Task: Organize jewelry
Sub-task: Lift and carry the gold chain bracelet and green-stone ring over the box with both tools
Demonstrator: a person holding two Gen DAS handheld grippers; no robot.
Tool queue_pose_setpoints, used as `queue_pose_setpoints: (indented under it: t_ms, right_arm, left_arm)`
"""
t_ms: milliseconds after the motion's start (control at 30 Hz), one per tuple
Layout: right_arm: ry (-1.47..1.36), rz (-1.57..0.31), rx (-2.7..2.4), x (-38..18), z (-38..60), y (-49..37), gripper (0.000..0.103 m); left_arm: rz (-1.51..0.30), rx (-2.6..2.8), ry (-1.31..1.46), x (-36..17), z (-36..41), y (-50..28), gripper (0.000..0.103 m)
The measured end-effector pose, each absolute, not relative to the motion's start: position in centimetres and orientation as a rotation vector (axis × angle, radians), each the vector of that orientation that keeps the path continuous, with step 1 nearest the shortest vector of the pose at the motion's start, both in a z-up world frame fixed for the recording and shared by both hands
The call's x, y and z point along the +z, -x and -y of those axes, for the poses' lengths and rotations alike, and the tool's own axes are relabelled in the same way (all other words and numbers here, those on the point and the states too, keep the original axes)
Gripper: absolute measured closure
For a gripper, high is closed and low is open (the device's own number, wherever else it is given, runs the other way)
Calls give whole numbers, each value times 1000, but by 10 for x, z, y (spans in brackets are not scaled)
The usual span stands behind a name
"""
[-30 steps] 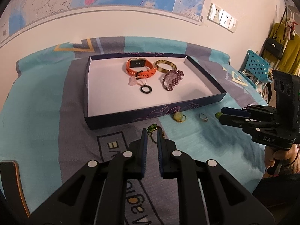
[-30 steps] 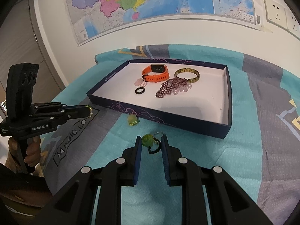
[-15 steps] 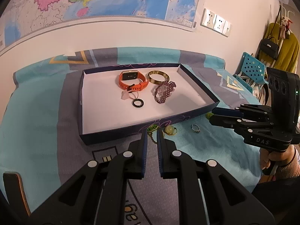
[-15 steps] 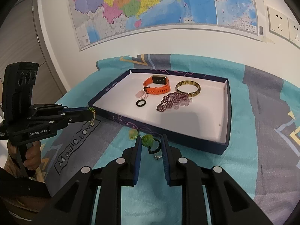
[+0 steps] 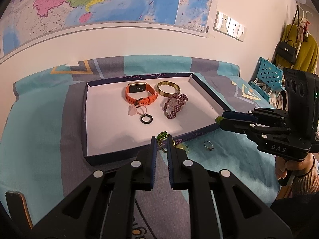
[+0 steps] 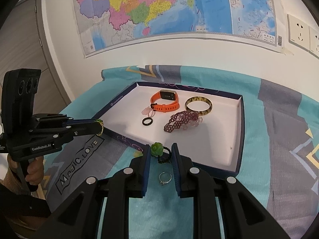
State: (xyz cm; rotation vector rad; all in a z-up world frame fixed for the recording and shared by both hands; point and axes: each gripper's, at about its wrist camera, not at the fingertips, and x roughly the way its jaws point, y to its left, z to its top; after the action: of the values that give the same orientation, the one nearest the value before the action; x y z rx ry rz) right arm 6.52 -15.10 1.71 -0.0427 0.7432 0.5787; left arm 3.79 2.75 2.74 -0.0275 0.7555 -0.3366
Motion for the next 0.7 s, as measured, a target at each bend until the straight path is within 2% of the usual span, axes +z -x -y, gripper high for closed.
queue_pose_setpoints:
  t_ms: [700]
  right_arm:
    - [46,-751,580,17,144,-92,84]
  left_arm:
    - [-764,-310,20,26,-28,-67,92]
